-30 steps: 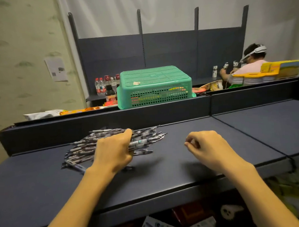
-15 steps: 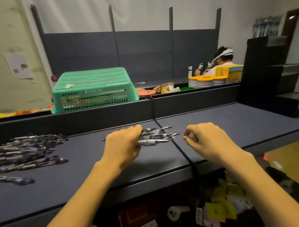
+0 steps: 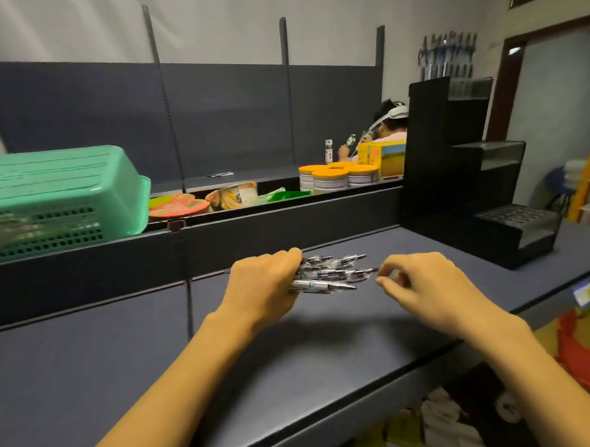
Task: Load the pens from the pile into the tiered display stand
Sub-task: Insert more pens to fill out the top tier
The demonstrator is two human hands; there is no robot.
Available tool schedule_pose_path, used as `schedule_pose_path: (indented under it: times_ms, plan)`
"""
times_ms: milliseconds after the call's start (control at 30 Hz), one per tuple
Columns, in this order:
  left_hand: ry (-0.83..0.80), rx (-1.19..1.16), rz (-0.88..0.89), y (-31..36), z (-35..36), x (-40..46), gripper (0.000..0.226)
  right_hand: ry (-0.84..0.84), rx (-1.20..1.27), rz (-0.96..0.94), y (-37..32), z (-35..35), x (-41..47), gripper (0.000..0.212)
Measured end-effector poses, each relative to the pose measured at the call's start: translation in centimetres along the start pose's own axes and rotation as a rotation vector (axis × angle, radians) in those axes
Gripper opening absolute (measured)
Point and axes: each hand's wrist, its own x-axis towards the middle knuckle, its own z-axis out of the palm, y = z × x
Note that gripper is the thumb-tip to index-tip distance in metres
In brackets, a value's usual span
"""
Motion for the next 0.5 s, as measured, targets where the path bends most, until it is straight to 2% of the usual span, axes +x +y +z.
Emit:
schedule_pose_path:
  times_ms: [233,500]
  plan:
    - [0.107,-0.050,0.042,4.5,6.5,7.5,0.007,0.041,0.205,0.009,10.1,-1.6,4.3,0.016]
    - [0.291,-0.073,0.022,11.8,10.4,12.9,0.013,0.079,0.337,-0.141,19.7,-5.6,6.1,0.016]
